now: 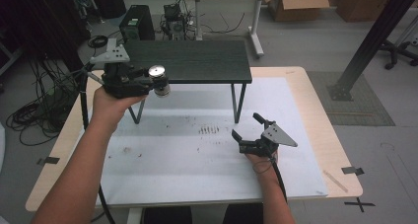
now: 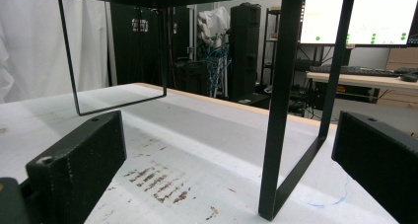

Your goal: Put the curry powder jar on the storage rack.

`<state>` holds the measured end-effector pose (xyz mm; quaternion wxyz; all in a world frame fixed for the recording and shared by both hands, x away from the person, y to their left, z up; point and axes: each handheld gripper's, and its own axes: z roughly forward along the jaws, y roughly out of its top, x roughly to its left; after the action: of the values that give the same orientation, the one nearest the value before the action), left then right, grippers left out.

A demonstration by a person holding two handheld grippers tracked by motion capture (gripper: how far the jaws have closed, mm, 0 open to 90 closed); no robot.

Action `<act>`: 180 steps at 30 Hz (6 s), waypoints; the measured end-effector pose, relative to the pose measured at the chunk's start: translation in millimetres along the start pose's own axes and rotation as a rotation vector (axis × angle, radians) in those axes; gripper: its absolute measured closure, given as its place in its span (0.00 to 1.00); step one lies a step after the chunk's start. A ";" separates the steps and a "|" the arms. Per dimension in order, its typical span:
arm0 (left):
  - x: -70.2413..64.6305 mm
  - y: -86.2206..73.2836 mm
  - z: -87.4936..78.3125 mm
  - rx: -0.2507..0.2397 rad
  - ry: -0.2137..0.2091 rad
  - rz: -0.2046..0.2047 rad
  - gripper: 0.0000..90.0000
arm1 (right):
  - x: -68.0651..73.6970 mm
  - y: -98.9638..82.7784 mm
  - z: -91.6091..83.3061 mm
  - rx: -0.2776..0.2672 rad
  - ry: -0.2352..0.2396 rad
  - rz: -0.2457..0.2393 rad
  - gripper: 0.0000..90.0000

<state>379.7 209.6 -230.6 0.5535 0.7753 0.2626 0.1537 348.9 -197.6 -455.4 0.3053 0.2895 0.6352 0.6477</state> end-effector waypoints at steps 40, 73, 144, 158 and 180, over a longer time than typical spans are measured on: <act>53.5 28.3 48.2 0.022 0.117 -0.059 0.55 | -0.2 0.0 0.1 0.002 0.001 0.002 0.00; 58.9 27.7 60.3 0.029 0.126 -0.079 0.38 | -0.5 0.0 0.3 0.002 0.000 0.005 0.00; 3.4 -33.9 -5.1 -0.244 0.067 -0.018 0.01 | -0.3 0.1 0.2 0.001 0.000 -0.001 0.00; 1.5 -90.6 4.8 -0.348 0.029 0.004 0.00 | -0.5 0.1 0.3 0.000 0.000 -0.002 0.00; 8.5 -154.9 25.4 -0.329 0.052 -0.023 0.01 | -0.1 0.0 0.1 0.002 0.001 -0.001 0.00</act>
<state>363.3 233.5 -385.1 0.6679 0.6667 0.2571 0.2083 349.1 -197.6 -455.3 0.3049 0.2894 0.6360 0.6472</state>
